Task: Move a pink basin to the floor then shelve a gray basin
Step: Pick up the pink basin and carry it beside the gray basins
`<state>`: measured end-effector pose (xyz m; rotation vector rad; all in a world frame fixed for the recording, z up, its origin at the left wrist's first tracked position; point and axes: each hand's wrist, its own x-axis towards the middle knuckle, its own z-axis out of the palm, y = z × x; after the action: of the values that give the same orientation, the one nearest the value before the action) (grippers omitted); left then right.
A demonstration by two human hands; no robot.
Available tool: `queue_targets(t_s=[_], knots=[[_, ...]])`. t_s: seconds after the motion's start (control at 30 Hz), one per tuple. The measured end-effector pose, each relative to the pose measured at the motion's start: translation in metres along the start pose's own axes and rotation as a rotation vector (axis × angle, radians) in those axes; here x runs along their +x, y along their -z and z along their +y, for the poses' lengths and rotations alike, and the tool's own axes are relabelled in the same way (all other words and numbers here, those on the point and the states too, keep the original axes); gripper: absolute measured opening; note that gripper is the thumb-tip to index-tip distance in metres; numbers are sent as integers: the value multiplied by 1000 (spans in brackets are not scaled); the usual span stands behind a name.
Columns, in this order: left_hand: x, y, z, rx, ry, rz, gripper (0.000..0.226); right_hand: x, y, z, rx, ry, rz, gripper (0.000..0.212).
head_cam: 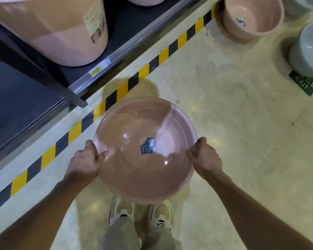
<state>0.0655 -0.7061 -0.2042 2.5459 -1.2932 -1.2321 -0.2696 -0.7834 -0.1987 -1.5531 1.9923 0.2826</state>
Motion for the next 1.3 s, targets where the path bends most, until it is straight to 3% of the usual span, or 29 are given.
queue_targets(t_s=[0.4,0.63,0.77,0.87,1.0,1.17,1.3], knots=[[59,-48,-21,106,-76,125,31,53,-74,3,145,-55,33,16],[82,-62,-28,136,4,52,37,66,-88,9,14,-83,-82,19],[79,-58,-28,150,-34,69,35,61,-77,11,-17,-84,-62,21],[66,-43,-12,118,-86,87,28,49,-54,13,-7,-92,-57,21],[45,-3,30,45,-172,148,39,30,5,7,42,-142,-10,22],[18,78,106,46,-189,98,31,-1,115,-5,94,-91,119,25],[-17,153,178,26,-347,211,27,-37,211,-21,184,-74,225,26]])
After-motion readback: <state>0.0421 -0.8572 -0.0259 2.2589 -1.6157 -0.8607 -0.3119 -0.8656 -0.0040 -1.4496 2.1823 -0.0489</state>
